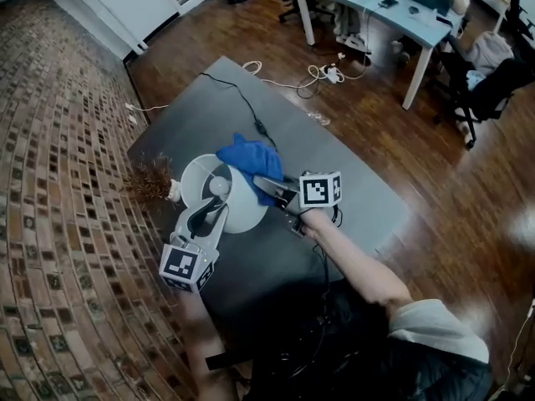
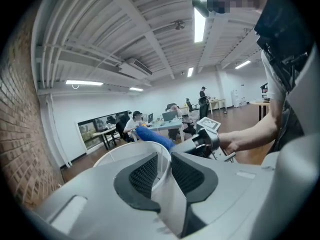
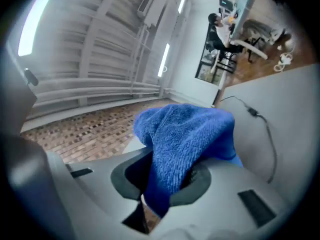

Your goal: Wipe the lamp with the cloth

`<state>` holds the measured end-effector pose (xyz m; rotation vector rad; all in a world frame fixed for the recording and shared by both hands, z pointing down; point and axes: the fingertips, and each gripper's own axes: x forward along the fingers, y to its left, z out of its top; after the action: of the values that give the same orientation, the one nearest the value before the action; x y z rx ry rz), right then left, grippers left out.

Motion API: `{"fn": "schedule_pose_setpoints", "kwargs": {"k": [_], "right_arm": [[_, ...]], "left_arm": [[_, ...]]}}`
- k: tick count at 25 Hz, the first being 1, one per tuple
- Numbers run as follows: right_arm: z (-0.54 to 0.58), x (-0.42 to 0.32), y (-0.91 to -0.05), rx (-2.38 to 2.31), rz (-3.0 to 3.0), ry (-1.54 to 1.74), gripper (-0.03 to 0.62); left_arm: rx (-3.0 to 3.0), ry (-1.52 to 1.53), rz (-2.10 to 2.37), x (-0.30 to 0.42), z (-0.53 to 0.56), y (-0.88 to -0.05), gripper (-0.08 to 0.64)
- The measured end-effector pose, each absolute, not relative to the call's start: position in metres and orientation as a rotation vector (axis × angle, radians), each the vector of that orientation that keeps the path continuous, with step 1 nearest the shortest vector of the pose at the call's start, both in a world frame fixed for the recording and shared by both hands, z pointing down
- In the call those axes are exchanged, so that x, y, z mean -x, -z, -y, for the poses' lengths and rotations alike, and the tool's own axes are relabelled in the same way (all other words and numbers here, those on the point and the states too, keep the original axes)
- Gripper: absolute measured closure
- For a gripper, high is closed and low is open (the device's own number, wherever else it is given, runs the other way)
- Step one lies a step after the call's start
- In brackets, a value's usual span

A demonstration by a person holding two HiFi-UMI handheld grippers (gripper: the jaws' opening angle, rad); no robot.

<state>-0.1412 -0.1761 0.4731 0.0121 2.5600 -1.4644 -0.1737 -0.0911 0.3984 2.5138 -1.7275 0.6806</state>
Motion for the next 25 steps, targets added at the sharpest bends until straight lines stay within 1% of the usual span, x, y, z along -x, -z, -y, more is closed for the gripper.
{"fn": "schedule_pose_setpoints", "kwargs": {"k": [4, 6, 8, 10, 12, 14, 17, 21, 23, 25], "right_arm": [[0.194, 0.114, -0.58, 0.326, -2.796, 1.594, 0.531], [0.191, 0.097, -0.581, 0.365, -2.844, 1.554, 0.531], [0.18, 0.089, -0.526, 0.251, -2.847, 1.371, 0.532], [0.164, 0.09, -0.445, 0.073, -2.807, 1.134, 0.531], [0.144, 0.098, -0.381, -0.103, -2.735, 0.986, 0.531], [0.127, 0.115, -0.363, -0.191, -2.72, 0.923, 0.531], [0.114, 0.136, -0.421, -0.15, -2.769, 0.984, 0.531], [0.123, 0.117, -0.537, 0.055, -2.781, 1.26, 0.531], [0.129, 0.096, -0.595, 0.236, -3.0, 1.272, 0.531], [0.135, 0.074, -0.62, 0.387, -3.215, 1.168, 0.532]], "left_arm": [[-2.508, -0.68, 1.732, 0.174, 0.091, -0.399, 0.471], [-2.511, -0.675, 1.731, 0.173, 0.092, -0.399, 0.471], [-2.519, -0.675, 1.73, 0.173, 0.092, -0.399, 0.471], [-2.522, -0.671, 1.733, 0.174, 0.093, -0.398, 0.471], [-2.517, -0.643, 1.739, 0.175, 0.093, -0.397, 0.471], [-2.518, -0.59, 1.738, 0.178, 0.092, -0.395, 0.471], [-2.521, -0.551, 1.73, 0.178, 0.089, -0.394, 0.471], [-2.521, -0.558, 1.736, 0.174, 0.091, -0.395, 0.471], [-2.523, -0.557, 1.735, 0.173, 0.091, -0.395, 0.471], [-2.531, -0.553, 1.721, 0.171, 0.091, -0.394, 0.471]]}}
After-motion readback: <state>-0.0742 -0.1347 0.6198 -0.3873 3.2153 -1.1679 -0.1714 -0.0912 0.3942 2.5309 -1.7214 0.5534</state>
